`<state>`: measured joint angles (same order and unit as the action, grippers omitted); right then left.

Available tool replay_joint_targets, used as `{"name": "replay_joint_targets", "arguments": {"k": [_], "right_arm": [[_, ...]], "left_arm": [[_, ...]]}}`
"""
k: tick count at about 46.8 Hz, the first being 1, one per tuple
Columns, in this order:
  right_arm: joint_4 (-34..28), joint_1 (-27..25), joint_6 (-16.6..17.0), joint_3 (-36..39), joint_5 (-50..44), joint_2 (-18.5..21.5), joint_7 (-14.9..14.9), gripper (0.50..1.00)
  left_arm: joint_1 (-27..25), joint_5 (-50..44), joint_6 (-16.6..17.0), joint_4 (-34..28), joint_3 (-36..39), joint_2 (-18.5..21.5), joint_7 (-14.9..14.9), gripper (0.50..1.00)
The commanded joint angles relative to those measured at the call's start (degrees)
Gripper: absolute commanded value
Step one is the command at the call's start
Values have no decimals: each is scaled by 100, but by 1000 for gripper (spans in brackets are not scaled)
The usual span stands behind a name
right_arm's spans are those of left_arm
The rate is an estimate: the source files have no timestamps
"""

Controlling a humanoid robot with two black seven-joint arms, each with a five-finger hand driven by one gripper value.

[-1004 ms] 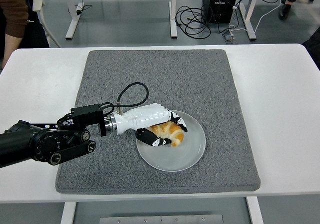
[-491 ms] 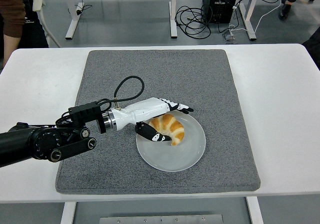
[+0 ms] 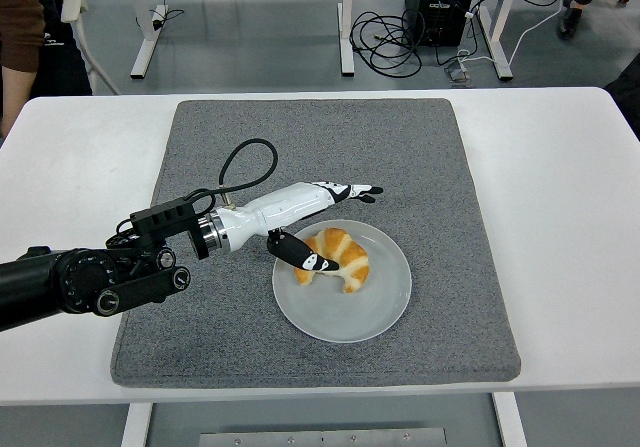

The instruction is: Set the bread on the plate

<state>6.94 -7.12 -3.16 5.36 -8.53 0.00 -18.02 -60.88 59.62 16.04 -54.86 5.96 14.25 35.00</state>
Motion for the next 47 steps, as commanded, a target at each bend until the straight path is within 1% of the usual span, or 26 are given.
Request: {"name": "replay_joint_targets", "arguments": {"k": [1,5,10,17,22,32,40,47], "right_arm": [[0,0,0,0,0,0,0,1000],[0,0,0,0,0,0,0,1000],[0,0,0,0,0,0,0,1000],[0,0,0,0,0,0,0,1000],[0,0,0,0,0,0,0,1000],[0,0,0,0,0,0,0,1000],[0,0,0,0,0,0,0,1000],[0,0,0,0,0,0,0,1000]], "left_arm": [[-3,-21,-13,-7,-7,16,0,955],[-3,-204,-39,2,-16,34,0,958],[-21,-687,-74,2,-7,25,0,963],[-91,-1171,-250,2,-42,25,0,965],[-100,-1558,-496,11,-192,34,0,965],[-144,-2288,-1093,72,-692,165,0,965],[-135,-2578,-1559,116,-1123,279,0,965],[-118,-2956,-1858,344,-1457,324,0,965]]}}
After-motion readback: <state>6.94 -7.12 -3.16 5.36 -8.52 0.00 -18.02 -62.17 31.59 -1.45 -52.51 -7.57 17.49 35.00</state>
